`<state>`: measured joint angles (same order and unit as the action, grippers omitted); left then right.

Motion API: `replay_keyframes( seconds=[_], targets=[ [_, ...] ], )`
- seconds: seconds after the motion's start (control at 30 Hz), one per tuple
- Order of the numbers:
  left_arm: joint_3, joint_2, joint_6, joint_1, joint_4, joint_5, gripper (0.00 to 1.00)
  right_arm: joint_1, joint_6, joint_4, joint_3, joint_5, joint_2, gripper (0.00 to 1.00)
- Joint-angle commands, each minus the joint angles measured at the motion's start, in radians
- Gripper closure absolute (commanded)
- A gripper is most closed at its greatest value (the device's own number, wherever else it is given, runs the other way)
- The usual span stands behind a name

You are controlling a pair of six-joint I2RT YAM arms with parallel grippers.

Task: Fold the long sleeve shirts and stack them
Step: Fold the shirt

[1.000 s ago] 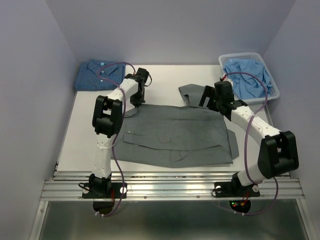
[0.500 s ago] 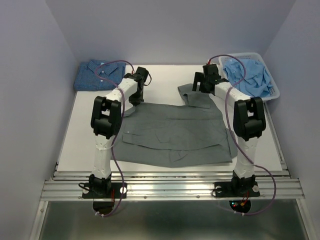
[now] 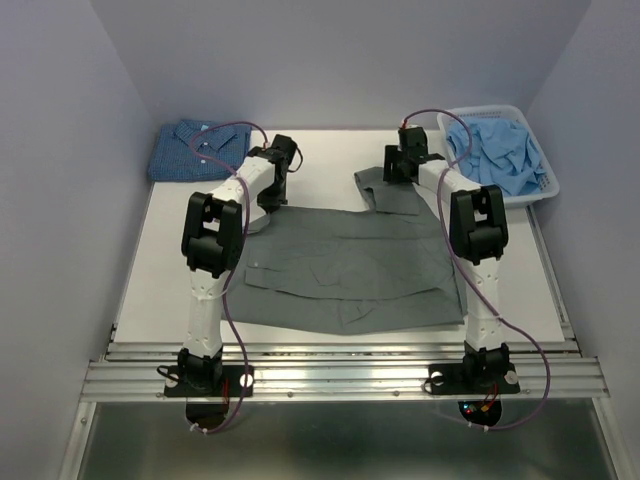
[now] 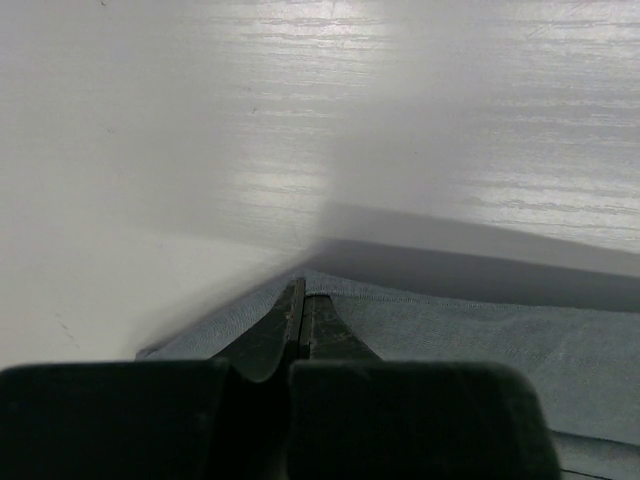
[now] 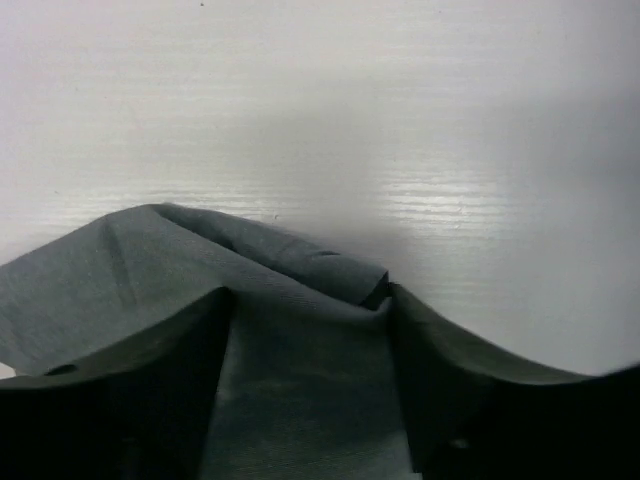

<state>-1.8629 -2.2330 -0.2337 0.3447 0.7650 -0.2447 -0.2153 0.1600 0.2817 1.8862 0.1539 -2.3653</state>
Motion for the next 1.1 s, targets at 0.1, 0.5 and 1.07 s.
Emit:
replay_keyframes(
  seconds=[0.1,0.5,1.07],
  targets=[
    [-0.084,0.023,0.004,-0.009,0.025,-0.002,1.00,0.007,-0.016,-0.009,0.037,-0.010,-0.002,0.81],
    [-0.260,0.001,0.057,-0.038,0.100,-0.024,1.00,0.036,-0.066,-0.033,0.158,-0.109,0.144,0.99],
    [0.129,0.216,-0.033,0.007,0.074,-0.027,1.00,0.036,0.128,-0.115,-0.627,-0.249,0.773,0.98]
  ],
)
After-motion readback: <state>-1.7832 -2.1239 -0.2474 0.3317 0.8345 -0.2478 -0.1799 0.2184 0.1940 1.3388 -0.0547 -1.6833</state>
